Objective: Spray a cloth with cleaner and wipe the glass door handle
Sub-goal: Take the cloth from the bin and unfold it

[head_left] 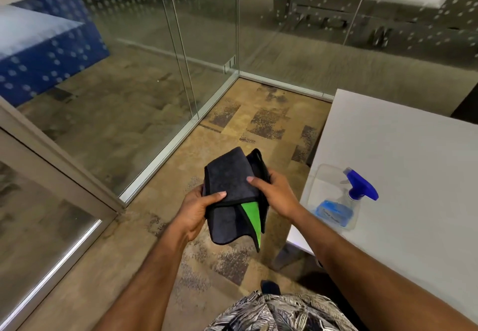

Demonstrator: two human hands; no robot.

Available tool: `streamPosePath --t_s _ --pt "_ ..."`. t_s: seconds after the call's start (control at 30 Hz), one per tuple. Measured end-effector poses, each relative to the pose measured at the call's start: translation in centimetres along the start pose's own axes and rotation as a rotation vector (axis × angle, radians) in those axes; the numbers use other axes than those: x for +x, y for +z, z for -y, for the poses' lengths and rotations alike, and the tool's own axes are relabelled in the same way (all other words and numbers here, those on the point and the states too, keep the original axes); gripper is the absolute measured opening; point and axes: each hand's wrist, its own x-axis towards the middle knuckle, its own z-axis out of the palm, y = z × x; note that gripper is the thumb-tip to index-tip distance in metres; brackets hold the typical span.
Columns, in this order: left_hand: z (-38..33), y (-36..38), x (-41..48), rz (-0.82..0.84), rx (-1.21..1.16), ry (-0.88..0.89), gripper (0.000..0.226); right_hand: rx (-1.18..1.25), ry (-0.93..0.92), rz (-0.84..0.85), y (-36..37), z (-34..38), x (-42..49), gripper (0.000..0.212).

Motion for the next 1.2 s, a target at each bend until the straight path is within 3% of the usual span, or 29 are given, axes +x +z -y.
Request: streamPosePath --t_s 0.1,0.27,0.4,0.5,0.57,0.6,0.67,0.77,1.07,1.2 --pt "-0.3 2.0 -0.1 -0.011 -0.036 0.097 0.048 -0.181 -0.105 0.064 1.2 0.2 -0.6 0.052" --pt "-0.5 4.1 -0.3 0.154 0.023 0.186 0.055 -0.238 -0.182 0.156 2.8 0.1 -0.7 0.070" --pt "-0.6 4.1 -0.1 -0.001 0.089 0.181 0.063 -0.253 -0.085 0.173 2.3 -0.4 0.3 0.059" --pt "-0.8 2.7 0.4 -0.103 0.083 0.093 0.065 -0.003 0.054 0.088 1.5 -0.6 1.1 0.044" --pt "-1.0 1.8 0.7 -0.096 0.025 0.027 0.065 0.199 0.124 0.046 1.1 -0.7 1.4 0.018" --pt "-1.2 1.5 0.8 -0.080 0.042 0.000 0.067 0.285 0.161 0.047 0.9 -0.9 1.4 0.017" --pt "-1.3 1.2 1.0 -0.026 0.152 -0.021 0.066 0.384 0.234 0.076 0.8 -1.1 1.2 0.029" --pt "-1.1 1.4 1.2 0.044 0.188 -0.044 0.066 0.410 0.285 0.104 1.2 -1.3 1.0 0.030" --pt "-0.4 0.6 1.7 -0.003 -0.001 -0.224 0.038 0.561 0.384 0.044 0.0 -1.1 1.8 0.048" --pt "-0.3 -1.2 1.5 0.046 -0.193 -0.305 0.047 0.512 0.393 0.020 -2.0 -1.9 2.5 0.055"
